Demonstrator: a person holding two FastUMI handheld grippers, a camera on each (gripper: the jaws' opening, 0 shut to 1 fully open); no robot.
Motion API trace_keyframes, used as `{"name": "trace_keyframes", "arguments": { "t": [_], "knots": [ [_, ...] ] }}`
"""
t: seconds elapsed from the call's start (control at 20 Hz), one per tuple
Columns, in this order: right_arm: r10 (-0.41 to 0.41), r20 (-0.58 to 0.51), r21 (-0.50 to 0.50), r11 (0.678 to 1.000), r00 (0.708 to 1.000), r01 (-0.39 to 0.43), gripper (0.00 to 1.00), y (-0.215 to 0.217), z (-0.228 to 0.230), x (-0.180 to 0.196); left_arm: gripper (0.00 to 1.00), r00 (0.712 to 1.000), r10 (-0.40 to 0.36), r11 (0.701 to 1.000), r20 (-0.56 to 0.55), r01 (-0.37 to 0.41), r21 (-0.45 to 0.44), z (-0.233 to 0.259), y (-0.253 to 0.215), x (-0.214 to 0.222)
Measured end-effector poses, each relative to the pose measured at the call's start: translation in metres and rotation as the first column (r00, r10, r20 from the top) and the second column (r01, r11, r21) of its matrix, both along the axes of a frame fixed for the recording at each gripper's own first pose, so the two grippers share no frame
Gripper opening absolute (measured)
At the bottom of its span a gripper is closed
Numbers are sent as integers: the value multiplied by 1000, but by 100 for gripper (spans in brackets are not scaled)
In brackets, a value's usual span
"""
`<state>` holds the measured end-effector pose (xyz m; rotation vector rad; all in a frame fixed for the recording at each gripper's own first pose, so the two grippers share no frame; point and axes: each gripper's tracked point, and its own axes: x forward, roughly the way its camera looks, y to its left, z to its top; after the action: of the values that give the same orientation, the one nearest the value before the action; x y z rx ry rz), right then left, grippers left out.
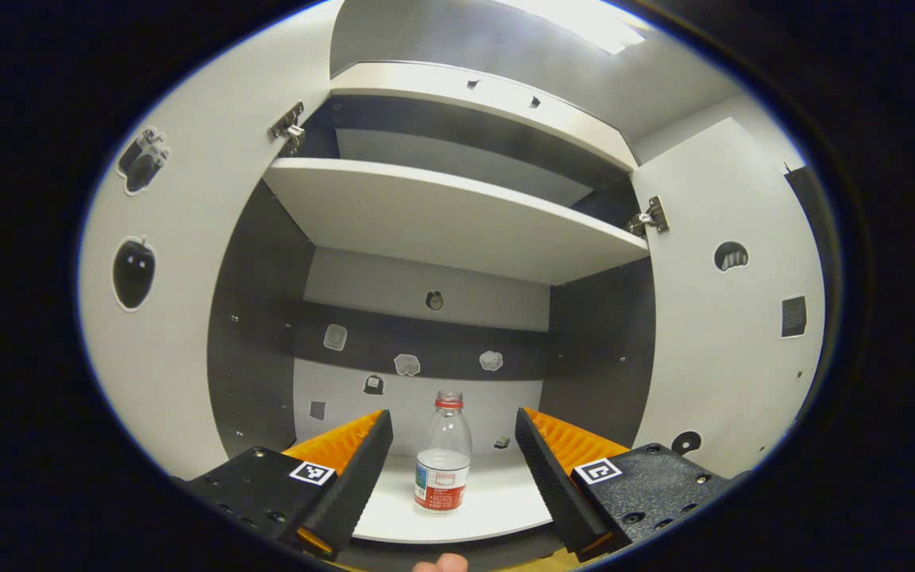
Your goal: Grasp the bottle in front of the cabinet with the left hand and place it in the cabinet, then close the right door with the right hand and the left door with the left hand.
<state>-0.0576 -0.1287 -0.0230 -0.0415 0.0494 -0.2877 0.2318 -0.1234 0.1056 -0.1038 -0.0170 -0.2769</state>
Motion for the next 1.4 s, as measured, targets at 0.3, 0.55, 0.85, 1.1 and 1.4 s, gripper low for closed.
{"name": "trace_keyframes", "arguments": {
  "t": [0.3, 0.55, 0.85, 1.1, 1.4],
  "knots": [
    [74, 8, -1, 997, 997, -74, 97, 17, 3, 15, 94, 1000, 26, 999, 18, -25, -32, 3, 31, -63],
    [129, 24, 2, 992, 991, -129, 97, 35, 6, 23, 92, 997, 79, 996, 21, -78, -33, -17, 56, -112],
    [168, 23, -5, 986, 985, -168, 100, 47, 6, 31, 97, 987, 159, 987, -1, -159, -2, -55, 83, -162],
    [188, 8, 10, 982, 982, -188, 97, 56, 2, 37, 97, 975, 222, 972, 12, -223, 76, -77, 100, -194],
    [207, -5, 22, 978, 978, -207, 97, 66, -7, 43, 94, 968, 251, 960, -2, -249, 125, -104, 102, -225]
  ]
}}
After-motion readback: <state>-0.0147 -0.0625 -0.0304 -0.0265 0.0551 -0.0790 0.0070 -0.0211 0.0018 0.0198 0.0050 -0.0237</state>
